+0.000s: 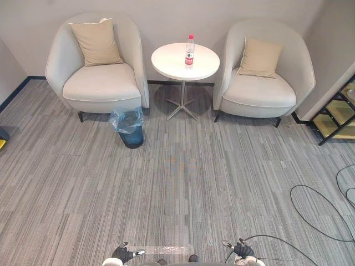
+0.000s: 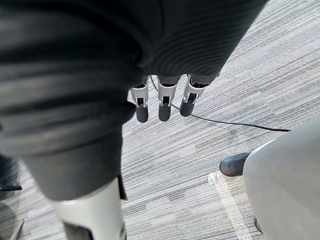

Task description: Gather rubbish on tea table into small bin, then transfer packed bag to large trash can.

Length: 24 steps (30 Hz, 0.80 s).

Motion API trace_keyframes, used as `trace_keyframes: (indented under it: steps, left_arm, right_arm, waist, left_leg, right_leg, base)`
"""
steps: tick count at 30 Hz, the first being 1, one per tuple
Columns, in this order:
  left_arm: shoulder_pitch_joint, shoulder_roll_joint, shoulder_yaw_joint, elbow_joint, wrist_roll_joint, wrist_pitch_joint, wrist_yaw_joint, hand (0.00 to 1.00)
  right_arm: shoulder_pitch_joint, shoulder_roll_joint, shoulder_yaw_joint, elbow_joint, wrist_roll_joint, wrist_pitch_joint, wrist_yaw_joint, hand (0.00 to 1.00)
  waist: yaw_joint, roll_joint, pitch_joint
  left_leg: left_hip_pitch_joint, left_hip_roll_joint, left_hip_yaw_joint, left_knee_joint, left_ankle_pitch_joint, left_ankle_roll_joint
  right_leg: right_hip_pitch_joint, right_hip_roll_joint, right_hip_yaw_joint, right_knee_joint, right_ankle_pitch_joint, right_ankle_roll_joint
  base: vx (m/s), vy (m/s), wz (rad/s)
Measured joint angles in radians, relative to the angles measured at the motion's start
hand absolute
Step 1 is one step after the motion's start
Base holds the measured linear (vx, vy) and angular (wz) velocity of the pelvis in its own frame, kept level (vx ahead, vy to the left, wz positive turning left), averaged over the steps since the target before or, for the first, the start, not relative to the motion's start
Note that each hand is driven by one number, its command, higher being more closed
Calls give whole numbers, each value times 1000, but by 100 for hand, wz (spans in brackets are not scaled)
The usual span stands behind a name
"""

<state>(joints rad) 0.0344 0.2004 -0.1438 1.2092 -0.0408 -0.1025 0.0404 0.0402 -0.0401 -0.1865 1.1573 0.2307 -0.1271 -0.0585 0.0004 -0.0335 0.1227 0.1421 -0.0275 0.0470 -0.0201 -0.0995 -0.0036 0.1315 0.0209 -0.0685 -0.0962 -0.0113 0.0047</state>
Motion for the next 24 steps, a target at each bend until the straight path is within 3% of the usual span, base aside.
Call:
trace_keyframes:
  steps: [8,14,16,17,18,19,20,21,24]
  left_arm:
    - [-1,-1,0,0,0,0,4,0]
    - [-6,0,0,-1,-1,1,5,0]
    - [-13,-1,1,-2,-2,1,6,0]
    - [-15,2,21,-13,-2,1,7,0]
    - [-13,2,43,-27,-3,1,10,0]
    - [4,-9,102,-78,-7,1,21,0]
    - [10,-14,116,-85,-12,0,22,0]
    - [24,-22,139,-98,-23,0,24,0]
    - [39,-34,159,-117,-49,0,37,0]
  right_arm:
    - [1,0,-8,2,86,0,4,0]
    - [2,0,-8,-1,97,-3,5,0]
    - [2,-2,-8,-5,105,-11,7,0]
    - [0,3,-9,-11,122,-18,8,0]
    - [0,5,-9,-13,124,-21,7,0]
    - [11,12,-9,-37,124,-20,7,0]
    - [15,12,-10,-43,124,-20,7,0]
    - [20,11,-9,-55,125,-22,5,0]
    - [23,9,-9,-81,125,-22,-1,0]
  waist:
    - [-2,3,3]
    - [-5,8,7]
    - [-9,11,22]
    - [-8,3,43]
    - [-8,-5,51]
    - [5,-7,58]
    - [7,-9,61]
    - [7,-4,62]
    - [6,11,64]
  left_leg:
    - [-1,2,4,0,-1,-2]
    - [-19,18,36,42,-32,-25]
    - [-53,38,53,140,-79,-46]
    - [-93,49,62,270,-111,-89]
    - [-127,52,70,355,-113,-90]
    - [-233,76,82,612,-103,-86]
    - [-257,82,82,664,-103,-78]
    - [-301,100,85,765,-120,-47]
    - [-396,145,81,859,-139,-48]
  right_leg:
    - [-2,1,3,0,0,0]
    - [-7,14,26,18,-12,-7]
    - [-29,25,27,76,-49,-23]
    - [-35,25,34,122,-97,-45]
    - [-35,22,40,141,-113,-54]
    - [-41,20,58,206,-155,-67]
    - [-41,20,63,220,-166,-71]
    - [-38,21,73,247,-189,-77]
    - [-7,12,111,266,-222,-89]
  base:
    - [0,0,0]
    - [7,-28,-14]
    - [12,-68,-7]
    - [-20,-80,-5]
    - [14,-147,-21]
    - [27,-102,-26]
    - [69,-95,-37]
    - [114,-36,-31]
    - [227,0,-32]
